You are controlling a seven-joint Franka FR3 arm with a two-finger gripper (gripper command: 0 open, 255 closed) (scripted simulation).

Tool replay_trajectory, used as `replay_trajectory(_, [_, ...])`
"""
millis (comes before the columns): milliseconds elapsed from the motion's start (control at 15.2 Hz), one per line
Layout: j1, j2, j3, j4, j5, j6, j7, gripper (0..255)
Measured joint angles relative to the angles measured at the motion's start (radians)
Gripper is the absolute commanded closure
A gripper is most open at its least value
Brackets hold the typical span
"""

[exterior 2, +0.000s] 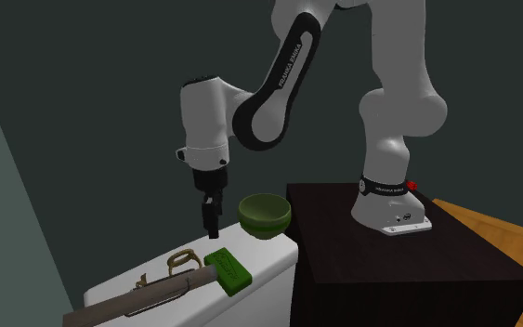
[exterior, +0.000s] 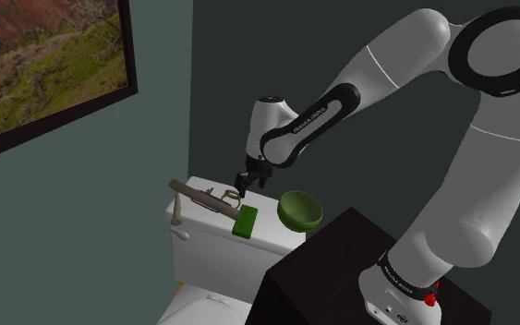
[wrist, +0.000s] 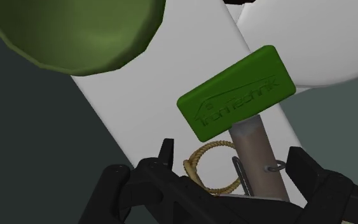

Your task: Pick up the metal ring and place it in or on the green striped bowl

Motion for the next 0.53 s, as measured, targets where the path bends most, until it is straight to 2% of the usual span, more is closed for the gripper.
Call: replay_trajectory(528, [0.082,0.309,-0.043,0.251,-0.082,0.110,0.128,0])
